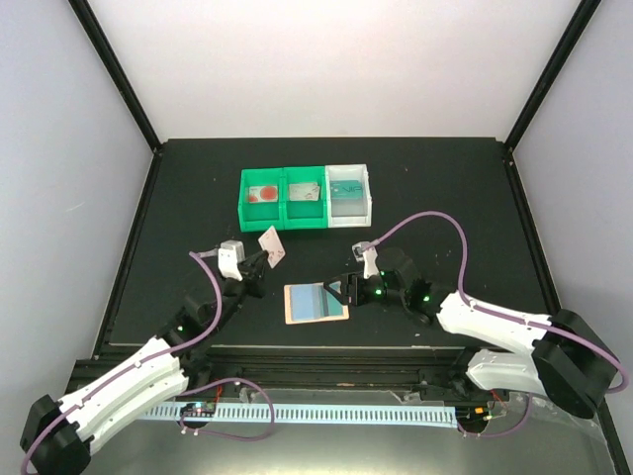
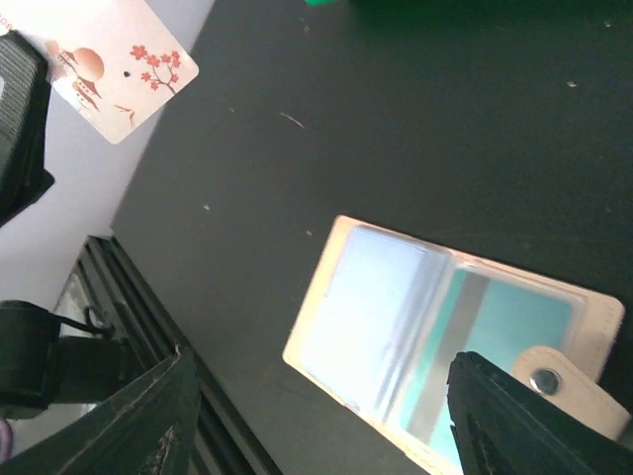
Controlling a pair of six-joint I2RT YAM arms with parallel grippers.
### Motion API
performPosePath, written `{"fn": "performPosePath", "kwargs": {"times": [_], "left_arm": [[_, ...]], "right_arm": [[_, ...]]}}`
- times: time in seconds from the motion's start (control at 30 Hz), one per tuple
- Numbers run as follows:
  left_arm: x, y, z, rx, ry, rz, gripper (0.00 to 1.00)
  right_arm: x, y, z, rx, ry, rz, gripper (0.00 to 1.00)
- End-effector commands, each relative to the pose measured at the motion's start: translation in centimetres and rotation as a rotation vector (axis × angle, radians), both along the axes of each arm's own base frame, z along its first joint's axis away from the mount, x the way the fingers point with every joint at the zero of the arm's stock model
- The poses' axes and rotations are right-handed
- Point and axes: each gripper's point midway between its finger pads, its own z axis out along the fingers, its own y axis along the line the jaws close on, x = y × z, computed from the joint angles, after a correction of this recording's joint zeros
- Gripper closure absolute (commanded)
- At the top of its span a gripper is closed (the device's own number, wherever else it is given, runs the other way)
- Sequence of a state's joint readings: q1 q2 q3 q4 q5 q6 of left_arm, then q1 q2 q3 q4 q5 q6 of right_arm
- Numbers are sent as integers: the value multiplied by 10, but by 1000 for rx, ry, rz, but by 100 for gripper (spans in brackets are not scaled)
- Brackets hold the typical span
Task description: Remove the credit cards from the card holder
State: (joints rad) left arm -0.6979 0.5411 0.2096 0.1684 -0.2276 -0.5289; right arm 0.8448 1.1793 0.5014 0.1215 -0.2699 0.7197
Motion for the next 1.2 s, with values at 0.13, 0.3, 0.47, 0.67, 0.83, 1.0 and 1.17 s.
{"fn": "performPosePath", "kwargs": {"times": [0.13, 0.3, 0.47, 0.67, 0.83, 1.0, 1.17], "left_arm": [[-30, -33, 88, -69, -452, -248, 98], [-57, -48, 105, -167, -512, -416, 98], [-77, -50, 116, -288, -513, -511, 98], [-86, -51, 119, -385, -459, -568, 98], [-90, -56, 123, -426, -426, -616, 98], [-87, -59, 123, -443, -399, -623, 98], [-74, -61, 113, -430, -310, -576, 98]], "right_arm": [[11, 27, 80, 258, -115, 24, 27], [12, 37, 123, 449, -158, 42, 26], [10, 46, 155, 570, -156, 81, 26], [9, 55, 162, 622, -130, 115, 39], [2, 58, 166, 659, -125, 169, 67], [-11, 56, 169, 685, -143, 229, 91], [-24, 51, 168, 667, -179, 285, 99]]}}
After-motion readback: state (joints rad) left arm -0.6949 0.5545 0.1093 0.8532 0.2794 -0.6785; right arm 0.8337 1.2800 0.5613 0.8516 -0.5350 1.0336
